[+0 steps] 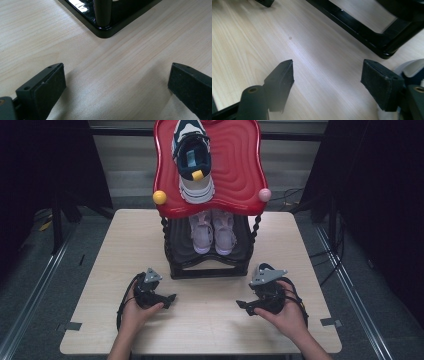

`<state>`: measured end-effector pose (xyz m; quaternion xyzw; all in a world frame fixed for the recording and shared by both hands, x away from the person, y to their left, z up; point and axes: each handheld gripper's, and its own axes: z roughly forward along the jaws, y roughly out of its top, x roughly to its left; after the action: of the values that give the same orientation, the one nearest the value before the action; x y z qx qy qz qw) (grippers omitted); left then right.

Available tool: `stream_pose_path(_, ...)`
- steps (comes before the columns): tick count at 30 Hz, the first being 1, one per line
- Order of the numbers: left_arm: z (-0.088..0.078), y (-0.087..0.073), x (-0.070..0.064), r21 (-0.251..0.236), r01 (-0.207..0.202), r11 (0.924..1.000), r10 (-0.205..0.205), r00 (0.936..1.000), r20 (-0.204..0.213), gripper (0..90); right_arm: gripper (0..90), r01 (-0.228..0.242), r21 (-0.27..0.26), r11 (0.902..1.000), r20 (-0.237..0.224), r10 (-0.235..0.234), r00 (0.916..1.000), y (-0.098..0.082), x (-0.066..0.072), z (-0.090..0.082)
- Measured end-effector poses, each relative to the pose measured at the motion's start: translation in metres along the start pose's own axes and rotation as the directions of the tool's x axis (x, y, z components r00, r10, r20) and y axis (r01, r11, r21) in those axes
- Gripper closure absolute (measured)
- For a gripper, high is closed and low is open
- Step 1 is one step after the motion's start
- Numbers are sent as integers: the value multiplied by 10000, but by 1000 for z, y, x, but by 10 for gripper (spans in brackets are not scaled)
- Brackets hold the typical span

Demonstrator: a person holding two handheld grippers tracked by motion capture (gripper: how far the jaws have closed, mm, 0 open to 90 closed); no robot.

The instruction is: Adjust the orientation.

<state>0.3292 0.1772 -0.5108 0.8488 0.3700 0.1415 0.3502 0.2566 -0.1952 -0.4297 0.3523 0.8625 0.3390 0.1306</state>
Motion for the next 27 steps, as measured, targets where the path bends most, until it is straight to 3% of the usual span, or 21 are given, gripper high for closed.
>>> stream_pose_path(5, 0, 0, 0, 6, -2, 10000, 2, 10000, 1, 7, 274, 70, -31, 10000, 248, -69, 9997, 5, -9, -18)
stream_pose_path(9, 0, 0, 0, 4, 1, 10000, -1, 10000, 0, 7, 281, -155, -158, 9998, 355, 161, 9992, 2, -16, -29)
stream_pose_path(18, 0, 0, 0, 8, -4, 10000, 4, 10000, 0, 7, 311, -591, -141, 9982, 741, 600, 9954, -16, -32, -46)
stream_pose_path(27, 0, 0, 0, 10, -13, 10000, 13, 10000, -24, 5, 355, -706, 195, 9973, 1025, 683, 9924, -31, -43, -59)
